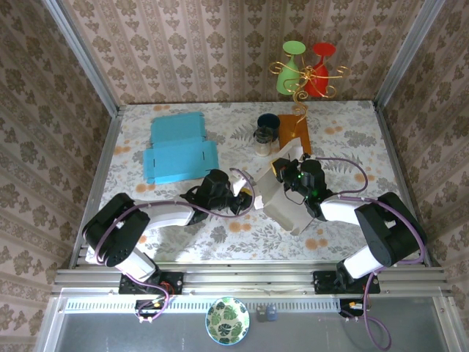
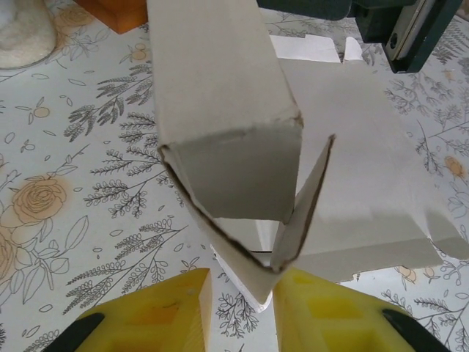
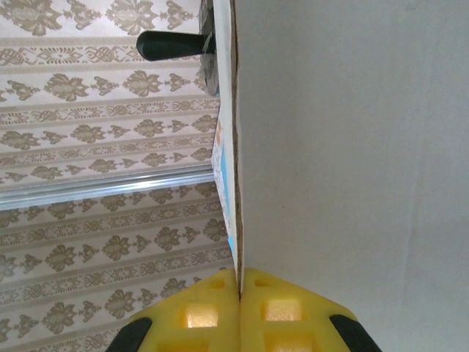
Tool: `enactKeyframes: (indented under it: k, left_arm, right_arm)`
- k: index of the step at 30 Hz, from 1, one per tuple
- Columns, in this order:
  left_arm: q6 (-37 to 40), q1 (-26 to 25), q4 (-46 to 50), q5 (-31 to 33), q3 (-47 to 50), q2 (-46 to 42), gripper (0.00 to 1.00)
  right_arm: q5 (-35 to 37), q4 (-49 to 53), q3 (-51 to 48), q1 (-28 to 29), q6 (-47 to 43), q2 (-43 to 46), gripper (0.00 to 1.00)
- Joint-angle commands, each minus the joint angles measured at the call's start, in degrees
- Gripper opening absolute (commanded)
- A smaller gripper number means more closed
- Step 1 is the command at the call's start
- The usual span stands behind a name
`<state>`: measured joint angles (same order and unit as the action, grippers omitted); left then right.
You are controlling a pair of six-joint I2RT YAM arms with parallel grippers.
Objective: Fold the paper box
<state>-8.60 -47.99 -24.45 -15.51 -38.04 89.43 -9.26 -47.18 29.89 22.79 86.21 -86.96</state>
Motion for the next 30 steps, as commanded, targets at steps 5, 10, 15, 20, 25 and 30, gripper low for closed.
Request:
enactKeyframes:
  k: [5,10,15,20,25,30]
  left_arm:
    - [-3.2,-1.6,-1.6,6.0,-2.1,1.4,0.30]
    - [-5.8,-1.8,-3.6,7.2,-2.0,2.3,0.30]
    - [-6.2,-2.7,-4.2,7.2,-2.3,2.7,0.30]
    - [-5.8,-3.7,-3.7,8.9,-2.2,2.4,0.31]
    - [-5.8,-3.8,-2.9,10.8,-2.5,2.3,0.30]
    - [-6.4,-4.3,-3.1,11.5,-3.4,3.0,0.29]
  right_arm:
    - [3.1,-2.3,-1.3,1.3,2.8,-0.9,0.00]
    - [5.1,-4.2,-2.2,1.9,4.5,-1.7,0.00]
    - [6.0,-5.5,-2.4,1.9,5.5,-1.9,0.00]
    - [7.0,-6.8,-3.3,2.0,6.2,-1.0,0.00]
    - [7.6,-8.6,-4.5,2.3,6.2,-0.9,0.00]
    - [8.5,-11.7,-5.7,3.1,6.8,-2.0,0.00]
